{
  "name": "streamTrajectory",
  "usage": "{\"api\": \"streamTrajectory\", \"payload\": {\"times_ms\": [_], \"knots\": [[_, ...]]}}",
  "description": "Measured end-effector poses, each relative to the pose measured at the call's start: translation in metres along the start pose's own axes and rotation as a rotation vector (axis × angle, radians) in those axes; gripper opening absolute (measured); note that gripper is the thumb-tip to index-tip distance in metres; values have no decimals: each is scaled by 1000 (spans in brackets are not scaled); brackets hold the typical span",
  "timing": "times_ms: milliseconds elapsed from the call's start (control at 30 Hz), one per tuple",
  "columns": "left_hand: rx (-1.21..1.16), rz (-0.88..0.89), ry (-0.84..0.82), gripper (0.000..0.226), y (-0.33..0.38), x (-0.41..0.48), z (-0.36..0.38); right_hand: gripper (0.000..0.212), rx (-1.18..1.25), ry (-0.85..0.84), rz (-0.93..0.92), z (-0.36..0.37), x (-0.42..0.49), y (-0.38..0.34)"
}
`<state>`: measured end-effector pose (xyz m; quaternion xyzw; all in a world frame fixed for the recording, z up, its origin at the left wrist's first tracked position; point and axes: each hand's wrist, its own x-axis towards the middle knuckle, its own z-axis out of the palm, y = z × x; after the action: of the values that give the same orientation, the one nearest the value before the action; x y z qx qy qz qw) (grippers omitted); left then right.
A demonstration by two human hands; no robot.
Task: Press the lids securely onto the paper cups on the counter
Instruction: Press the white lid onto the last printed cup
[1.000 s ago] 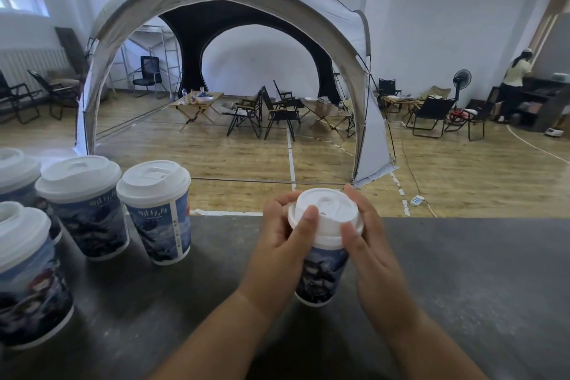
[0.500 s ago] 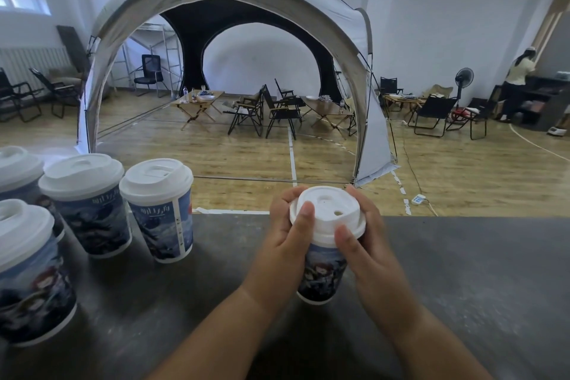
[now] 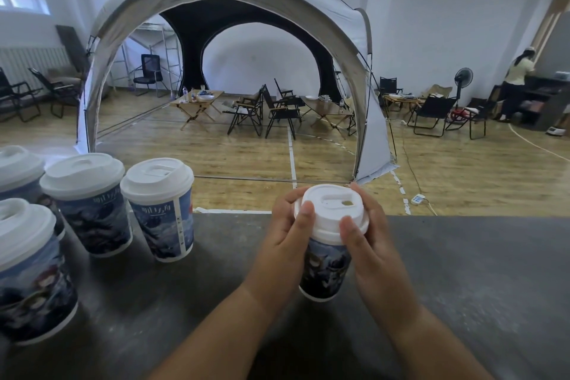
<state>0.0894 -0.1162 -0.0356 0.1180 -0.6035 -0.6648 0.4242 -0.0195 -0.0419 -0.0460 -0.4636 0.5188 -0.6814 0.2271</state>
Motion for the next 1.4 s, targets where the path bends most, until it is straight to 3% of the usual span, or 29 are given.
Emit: {"api": "streamTrajectory", "payload": {"times_ms": [167, 300, 400, 533, 633, 733, 867, 933, 1033, 1133, 1200, 1300, 1400], "knots": [[22, 5, 2, 41, 0, 0, 1, 59, 6, -31, 1, -3, 1, -1], [46, -11, -3, 48, -1, 1, 0, 98, -53, -114, 70, -3, 4, -4], [-47, -203, -40, 59, -5, 6, -9, 80, -114, -69, 68, -5, 19, -20], [-183, -472, -242, 64, -12, 7, -14, 74, 245, 81, 196, -12, 43, -23], [-230, -494, -220, 61, -16, 7, -10, 72, 335, 36, 266, -13, 48, -16], [-180, -449, -163, 53, -19, 6, -6, 83, 318, 23, 254, -17, 50, -10], [-66, -435, -126, 53, -24, 4, -2, 61, 124, 63, 100, -23, 46, -10], [-112, -491, -201, 51, -23, 4, 1, 74, 271, 43, 127, -27, 46, -3], [-244, -574, -257, 63, -19, 4, 1, 100, 521, -48, 305, -30, 46, 0], [-219, -554, -256, 56, -16, 2, 1, 104, 519, -85, 319, -34, 47, 6], [-107, -519, -184, 58, -14, 1, 4, 100, 355, -36, 224, -33, 44, 1], [25, -475, -92, 72, -16, -2, 4, 67, 111, 36, 117, -27, 38, -10], [-110, -582, -187, 64, -17, -2, -1, 57, 299, 63, 194, -30, 41, -7]]}}
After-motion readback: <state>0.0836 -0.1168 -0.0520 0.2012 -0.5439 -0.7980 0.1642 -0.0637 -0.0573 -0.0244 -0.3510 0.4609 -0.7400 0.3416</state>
